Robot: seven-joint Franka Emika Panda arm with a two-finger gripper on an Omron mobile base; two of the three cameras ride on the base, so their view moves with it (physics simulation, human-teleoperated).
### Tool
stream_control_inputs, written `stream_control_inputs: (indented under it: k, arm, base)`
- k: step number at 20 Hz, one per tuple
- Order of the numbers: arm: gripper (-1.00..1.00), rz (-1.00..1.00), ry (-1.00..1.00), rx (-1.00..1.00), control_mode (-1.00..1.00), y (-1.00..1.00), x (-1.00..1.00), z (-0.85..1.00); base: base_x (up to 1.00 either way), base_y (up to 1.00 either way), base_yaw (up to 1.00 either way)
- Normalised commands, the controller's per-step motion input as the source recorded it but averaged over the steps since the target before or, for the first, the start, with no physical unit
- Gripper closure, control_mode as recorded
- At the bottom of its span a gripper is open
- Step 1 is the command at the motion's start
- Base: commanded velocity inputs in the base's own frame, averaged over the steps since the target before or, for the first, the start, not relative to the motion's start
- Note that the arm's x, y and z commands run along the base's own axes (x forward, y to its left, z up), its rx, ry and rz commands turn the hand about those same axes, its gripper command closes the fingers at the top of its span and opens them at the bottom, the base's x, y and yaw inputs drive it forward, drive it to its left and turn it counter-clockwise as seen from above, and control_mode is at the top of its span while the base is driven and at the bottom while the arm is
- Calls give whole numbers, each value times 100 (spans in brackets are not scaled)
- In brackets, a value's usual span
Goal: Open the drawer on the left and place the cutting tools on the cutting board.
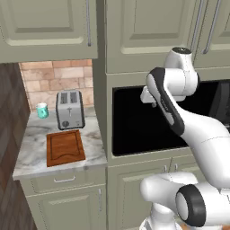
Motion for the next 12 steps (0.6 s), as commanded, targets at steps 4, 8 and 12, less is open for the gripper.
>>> stream_control_inputs:
  k: [4,8,12]
  arm:
    - [-100,0,-1,-1,-100,0,-13,0]
    - [-100,5,5,-29,-100,35,-43,-42]
    - [-100,14,19,-57,-100,85,-34,-78]
  base:
    - [0,0,0]
    - [0,0,0]
    - [0,0,0]
